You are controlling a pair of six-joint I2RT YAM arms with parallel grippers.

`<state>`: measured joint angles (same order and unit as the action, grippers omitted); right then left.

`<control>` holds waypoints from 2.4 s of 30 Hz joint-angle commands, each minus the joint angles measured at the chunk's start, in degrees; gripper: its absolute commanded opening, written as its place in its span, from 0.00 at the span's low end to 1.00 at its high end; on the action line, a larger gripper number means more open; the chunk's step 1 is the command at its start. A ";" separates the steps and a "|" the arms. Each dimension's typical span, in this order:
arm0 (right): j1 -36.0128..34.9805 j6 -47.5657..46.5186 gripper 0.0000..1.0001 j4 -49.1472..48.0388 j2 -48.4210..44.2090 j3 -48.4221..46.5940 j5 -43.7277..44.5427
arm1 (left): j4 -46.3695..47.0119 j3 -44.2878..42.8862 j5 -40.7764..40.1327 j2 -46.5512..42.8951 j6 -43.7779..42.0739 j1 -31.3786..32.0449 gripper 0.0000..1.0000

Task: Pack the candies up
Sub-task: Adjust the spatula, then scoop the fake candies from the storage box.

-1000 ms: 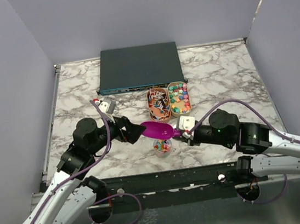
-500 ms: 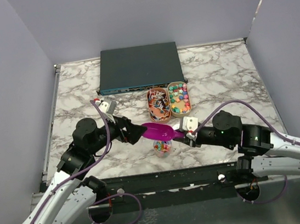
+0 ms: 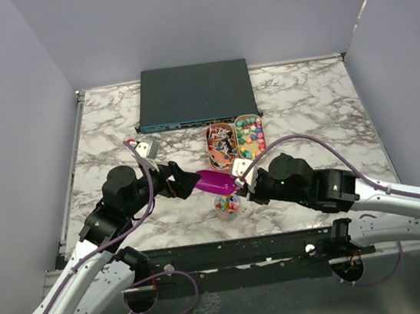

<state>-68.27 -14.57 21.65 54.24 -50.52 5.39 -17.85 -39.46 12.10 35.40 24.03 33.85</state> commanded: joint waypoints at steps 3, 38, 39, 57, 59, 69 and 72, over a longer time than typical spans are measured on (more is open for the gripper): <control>-0.34 8.12 0.01 7.58 4.38 -4.72 11.82 | -2.10 -0.10 -6.49 -2.61 -0.65 -0.18 0.99; 20.28 50.99 0.01 26.97 33.49 -27.47 -7.85 | -3.12 -0.45 -8.38 -5.50 -0.77 -0.28 0.99; 20.69 51.30 0.01 26.76 34.15 -27.48 -8.96 | -3.15 -0.47 -8.37 -5.63 -0.79 -0.29 0.99; 25.93 56.25 0.01 26.92 41.92 -31.08 -9.30 | -3.13 -0.44 -8.07 -7.58 -0.84 -0.28 0.99; 26.07 56.23 0.01 26.95 42.44 -31.49 -9.54 | -3.15 -0.41 -8.16 -7.75 -0.89 -0.25 0.99; 26.83 56.62 0.01 28.62 46.02 -33.90 -7.96 | -3.25 -0.35 -8.41 -8.32 -0.78 0.12 0.99; 27.00 56.79 0.01 28.94 46.84 -34.20 -7.43 | -3.27 -0.35 -8.58 -8.46 -0.80 0.33 0.99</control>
<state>-41.85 41.19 49.41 99.55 -82.61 -3.46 -19.90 -39.46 4.62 27.64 23.94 33.87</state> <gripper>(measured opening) 0.278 0.990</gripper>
